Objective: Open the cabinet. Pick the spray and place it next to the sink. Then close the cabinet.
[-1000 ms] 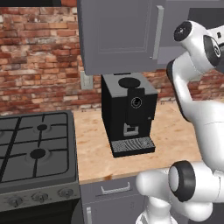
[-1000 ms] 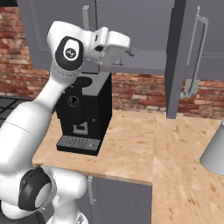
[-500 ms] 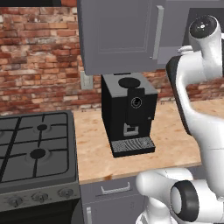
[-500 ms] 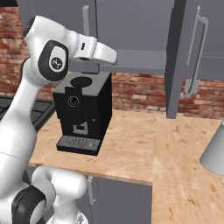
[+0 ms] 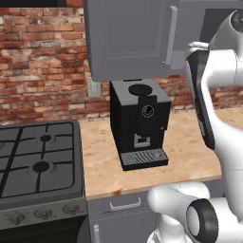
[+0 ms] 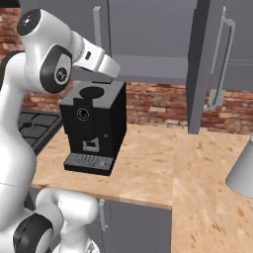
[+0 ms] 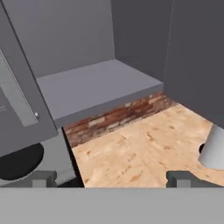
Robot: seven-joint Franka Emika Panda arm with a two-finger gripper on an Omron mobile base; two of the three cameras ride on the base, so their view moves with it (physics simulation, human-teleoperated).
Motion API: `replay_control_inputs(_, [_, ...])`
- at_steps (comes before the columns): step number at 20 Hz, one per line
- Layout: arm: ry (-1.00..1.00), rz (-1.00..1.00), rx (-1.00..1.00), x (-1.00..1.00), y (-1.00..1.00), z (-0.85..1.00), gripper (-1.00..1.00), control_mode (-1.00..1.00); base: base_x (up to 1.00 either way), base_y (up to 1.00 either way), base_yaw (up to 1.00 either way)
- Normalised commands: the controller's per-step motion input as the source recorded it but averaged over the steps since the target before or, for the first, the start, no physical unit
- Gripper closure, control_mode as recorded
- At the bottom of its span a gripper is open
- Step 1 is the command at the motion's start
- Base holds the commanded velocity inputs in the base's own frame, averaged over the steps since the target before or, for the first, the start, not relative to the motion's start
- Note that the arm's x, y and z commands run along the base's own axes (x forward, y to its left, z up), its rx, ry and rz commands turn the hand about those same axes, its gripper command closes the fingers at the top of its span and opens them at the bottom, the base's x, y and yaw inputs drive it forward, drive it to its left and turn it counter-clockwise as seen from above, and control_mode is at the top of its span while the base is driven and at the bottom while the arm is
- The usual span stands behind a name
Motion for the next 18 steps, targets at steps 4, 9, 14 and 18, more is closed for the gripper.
replay_control_inputs(4, [0.00, 0.44, 0.07, -0.24, 0.51, 0.00, -1.00, -1.00, 0.00, 0.00, 0.00])
replay_control_inputs(9, [-0.03, 0.43, 0.04, -0.06, 0.34, 0.00, -1.00, -1.00, 0.00, 0.00, 0.00])
replay_control_inputs(14, [-0.07, 0.23, 0.02, 0.36, 0.10, 0.06, -1.00, -1.00, 0.00, 0.00, 0.00])
replay_control_inputs(18, [-0.01, 0.00, -0.04, 0.38, 0.22, 0.19, -1.00, -1.00, 0.00, 0.00, 0.00])
